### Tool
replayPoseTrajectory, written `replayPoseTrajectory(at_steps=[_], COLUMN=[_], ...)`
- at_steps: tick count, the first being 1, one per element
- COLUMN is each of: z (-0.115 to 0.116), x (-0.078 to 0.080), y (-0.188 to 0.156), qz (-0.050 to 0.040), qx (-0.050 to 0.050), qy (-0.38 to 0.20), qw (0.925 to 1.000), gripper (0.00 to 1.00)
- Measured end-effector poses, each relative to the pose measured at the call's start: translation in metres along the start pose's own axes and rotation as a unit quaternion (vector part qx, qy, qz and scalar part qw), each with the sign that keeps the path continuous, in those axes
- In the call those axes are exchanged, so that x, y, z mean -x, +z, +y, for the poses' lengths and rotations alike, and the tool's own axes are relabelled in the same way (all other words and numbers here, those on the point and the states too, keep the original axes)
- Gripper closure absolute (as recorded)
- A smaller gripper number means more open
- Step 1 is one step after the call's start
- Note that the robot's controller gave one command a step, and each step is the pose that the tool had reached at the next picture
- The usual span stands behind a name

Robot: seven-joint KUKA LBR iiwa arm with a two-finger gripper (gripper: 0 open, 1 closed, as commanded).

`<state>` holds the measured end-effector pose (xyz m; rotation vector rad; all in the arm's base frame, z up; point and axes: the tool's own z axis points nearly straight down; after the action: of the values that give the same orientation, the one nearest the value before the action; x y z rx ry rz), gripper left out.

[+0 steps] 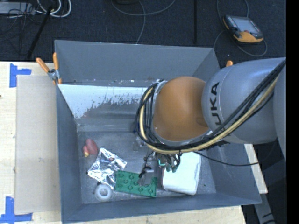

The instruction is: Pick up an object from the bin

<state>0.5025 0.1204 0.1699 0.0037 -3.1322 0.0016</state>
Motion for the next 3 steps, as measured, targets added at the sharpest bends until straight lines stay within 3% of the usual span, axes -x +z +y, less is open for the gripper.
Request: replayPoseTrajectory(at_steps=[1, 2, 3], z=[0.001, 0.002, -0.014], x=[0.014, 0.016, 0.001], y=[0.104, 0.098, -0.110], qz=[-0.0003, -0.0026, -0.0089], qx=[0.000, 0.001, 0.000], qy=[0.041, 0.043, -0.107], qw=[0.9991, 0.9991, 0.9943], gripper=[0.00, 1.00, 1.00])
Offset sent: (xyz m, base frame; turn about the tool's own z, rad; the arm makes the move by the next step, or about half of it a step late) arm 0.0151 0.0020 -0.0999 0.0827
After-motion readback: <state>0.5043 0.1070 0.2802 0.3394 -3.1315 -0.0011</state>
